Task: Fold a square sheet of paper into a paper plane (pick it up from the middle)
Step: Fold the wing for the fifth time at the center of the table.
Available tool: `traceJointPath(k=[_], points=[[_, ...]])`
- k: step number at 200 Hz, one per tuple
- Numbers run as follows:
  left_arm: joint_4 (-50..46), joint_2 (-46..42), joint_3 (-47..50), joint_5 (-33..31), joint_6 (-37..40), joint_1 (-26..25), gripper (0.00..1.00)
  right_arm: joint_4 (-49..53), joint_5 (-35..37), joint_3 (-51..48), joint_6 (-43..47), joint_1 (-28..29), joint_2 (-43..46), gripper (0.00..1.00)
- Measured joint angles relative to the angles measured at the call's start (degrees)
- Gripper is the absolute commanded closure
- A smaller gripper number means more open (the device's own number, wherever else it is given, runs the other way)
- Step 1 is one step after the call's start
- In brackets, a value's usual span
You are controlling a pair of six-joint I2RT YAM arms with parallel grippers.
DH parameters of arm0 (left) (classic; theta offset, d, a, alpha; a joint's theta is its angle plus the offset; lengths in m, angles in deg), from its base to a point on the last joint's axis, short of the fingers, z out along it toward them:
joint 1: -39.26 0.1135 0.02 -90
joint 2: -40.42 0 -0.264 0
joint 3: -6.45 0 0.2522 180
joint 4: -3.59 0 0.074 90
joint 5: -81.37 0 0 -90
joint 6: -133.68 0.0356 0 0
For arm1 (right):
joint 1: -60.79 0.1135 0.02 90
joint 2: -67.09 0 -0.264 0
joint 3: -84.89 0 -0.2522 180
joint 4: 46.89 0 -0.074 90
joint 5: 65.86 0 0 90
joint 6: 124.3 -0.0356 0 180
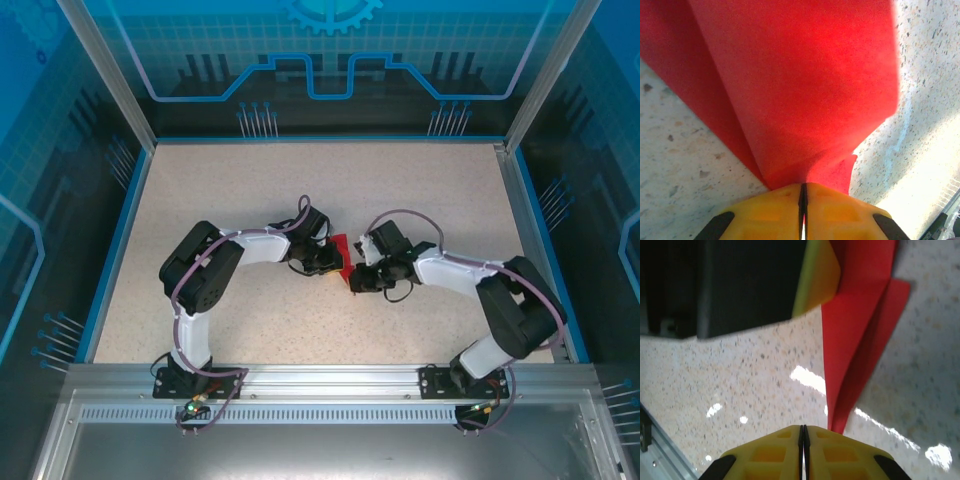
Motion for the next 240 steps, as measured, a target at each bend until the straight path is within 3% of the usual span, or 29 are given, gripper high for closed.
traceJointPath(k=[48, 128, 240], points=[[-0.02, 0.0, 0.0, 0.02, 0.0, 0.0, 0.87, -1.4, 0.04, 1.6, -0.17, 0.09, -6.54, 0.92], [-0.66, 0.04, -0.33, -0.24, -0.15, -0.02, 0.87, -10.67, -0.92, -7.41, -0.63, 0.02, -1.64, 0.92], [-0.61, 0.04, -0.33, -0.2, -0.13, -0.07, 0.87, -1.64, 0.31, -7.06, -1.36, 0.07, 6.4, 0.9]])
